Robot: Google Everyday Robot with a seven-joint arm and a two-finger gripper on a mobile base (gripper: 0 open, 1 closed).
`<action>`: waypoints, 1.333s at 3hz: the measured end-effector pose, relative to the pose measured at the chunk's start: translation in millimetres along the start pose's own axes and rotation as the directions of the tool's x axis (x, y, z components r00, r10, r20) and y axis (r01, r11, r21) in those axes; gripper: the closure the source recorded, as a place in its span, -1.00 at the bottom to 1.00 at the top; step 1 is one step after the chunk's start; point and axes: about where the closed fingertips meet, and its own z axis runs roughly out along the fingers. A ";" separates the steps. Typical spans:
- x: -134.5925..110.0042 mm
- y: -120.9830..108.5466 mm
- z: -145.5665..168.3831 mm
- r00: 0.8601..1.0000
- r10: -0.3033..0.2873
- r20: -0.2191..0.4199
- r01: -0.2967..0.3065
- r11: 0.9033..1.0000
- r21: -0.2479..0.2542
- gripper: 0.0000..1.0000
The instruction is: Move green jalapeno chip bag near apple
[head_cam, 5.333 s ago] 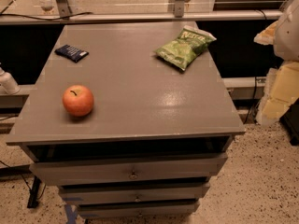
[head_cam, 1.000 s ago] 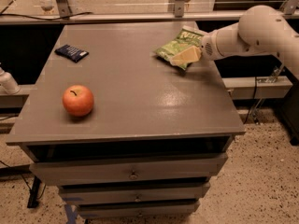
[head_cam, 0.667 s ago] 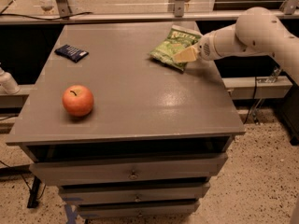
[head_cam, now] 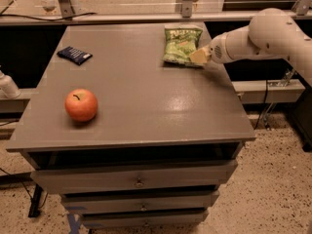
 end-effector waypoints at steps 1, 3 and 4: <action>-15.0 9.9 -18.2 0.999 -0.026 0.034 0.027 1.000 -0.016 1.00; -42.6 82.4 -56.0 0.977 -0.190 0.101 0.208 0.955 -0.214 1.00; -36.7 122.0 -74.8 0.952 -0.277 0.131 0.305 0.896 -0.323 1.00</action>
Offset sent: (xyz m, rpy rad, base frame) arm -0.0686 0.0516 0.0917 0.0332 -0.1229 0.2882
